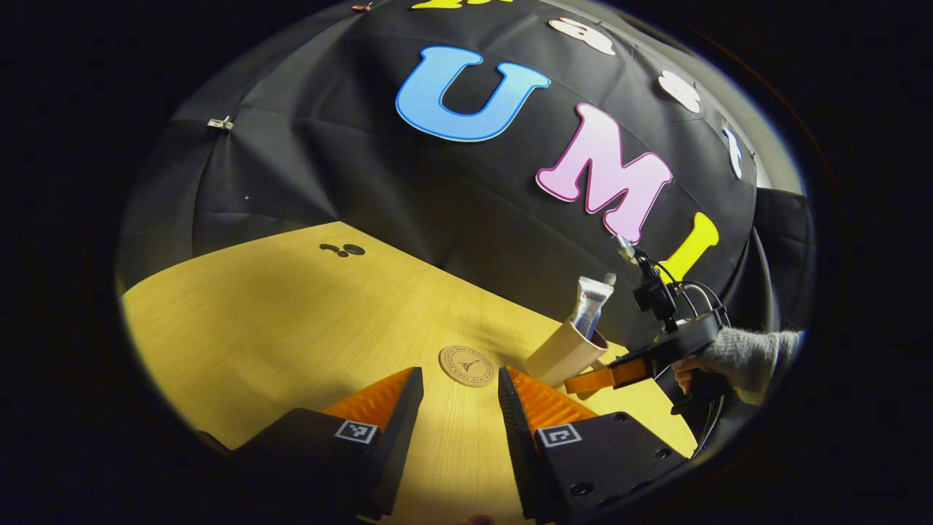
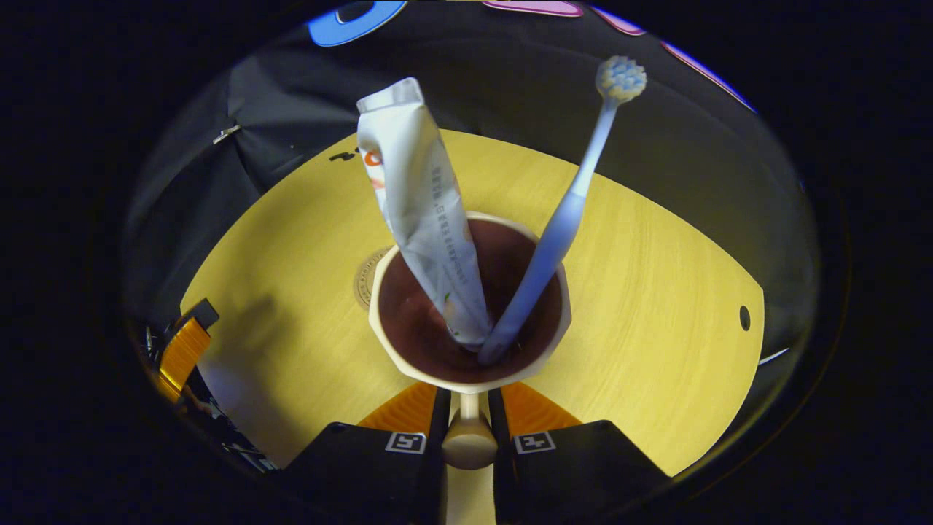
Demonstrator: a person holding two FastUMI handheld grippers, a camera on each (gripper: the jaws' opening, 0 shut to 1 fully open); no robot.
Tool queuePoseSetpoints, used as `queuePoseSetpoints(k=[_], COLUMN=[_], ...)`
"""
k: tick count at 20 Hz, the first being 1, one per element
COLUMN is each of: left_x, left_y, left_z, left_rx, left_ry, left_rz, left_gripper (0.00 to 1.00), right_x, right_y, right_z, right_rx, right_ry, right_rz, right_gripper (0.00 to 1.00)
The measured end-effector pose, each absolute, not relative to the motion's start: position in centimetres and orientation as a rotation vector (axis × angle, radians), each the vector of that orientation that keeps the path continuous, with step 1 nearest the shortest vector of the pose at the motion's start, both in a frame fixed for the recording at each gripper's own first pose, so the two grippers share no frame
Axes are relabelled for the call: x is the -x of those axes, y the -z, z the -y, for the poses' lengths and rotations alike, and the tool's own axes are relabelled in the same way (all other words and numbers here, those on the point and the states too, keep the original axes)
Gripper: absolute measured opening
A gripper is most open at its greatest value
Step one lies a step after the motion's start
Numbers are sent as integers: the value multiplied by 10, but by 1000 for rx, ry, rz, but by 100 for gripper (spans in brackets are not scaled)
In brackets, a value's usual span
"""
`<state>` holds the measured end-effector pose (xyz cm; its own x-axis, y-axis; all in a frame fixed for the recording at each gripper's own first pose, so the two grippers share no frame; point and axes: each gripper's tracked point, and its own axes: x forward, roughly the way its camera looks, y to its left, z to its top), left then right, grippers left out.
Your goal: Put the toothbrush and toothpaste on the desktop into the cup, then pick up the cup and place it on the coaster on the desktop.
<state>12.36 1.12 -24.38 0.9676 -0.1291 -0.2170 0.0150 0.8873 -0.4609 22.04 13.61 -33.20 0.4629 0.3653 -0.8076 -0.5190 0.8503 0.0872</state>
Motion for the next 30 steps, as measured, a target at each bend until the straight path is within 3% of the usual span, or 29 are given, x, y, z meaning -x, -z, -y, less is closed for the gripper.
queuePoseSetpoints(k=[5,11,29,30], left_x=[-106,-94,-95,-95], left_y=[249,254,262,262], left_z=[-35,-50,-62,-62], left_rx=[479,494,516,516], left_ry=[53,22,-4,-4], left_rz=[-252,-250,-255,-254], left_gripper=[65,65,65,65], right_x=[-227,-233,-236,-236], right_y=[330,340,364,364], right_z=[-192,-227,-237,-237], right_rx=[172,196,247,248], right_ry=[-601,-631,-605,-603], right_rz=[-931,-946,-1007,-1008], right_gripper=[32,29,29,26])
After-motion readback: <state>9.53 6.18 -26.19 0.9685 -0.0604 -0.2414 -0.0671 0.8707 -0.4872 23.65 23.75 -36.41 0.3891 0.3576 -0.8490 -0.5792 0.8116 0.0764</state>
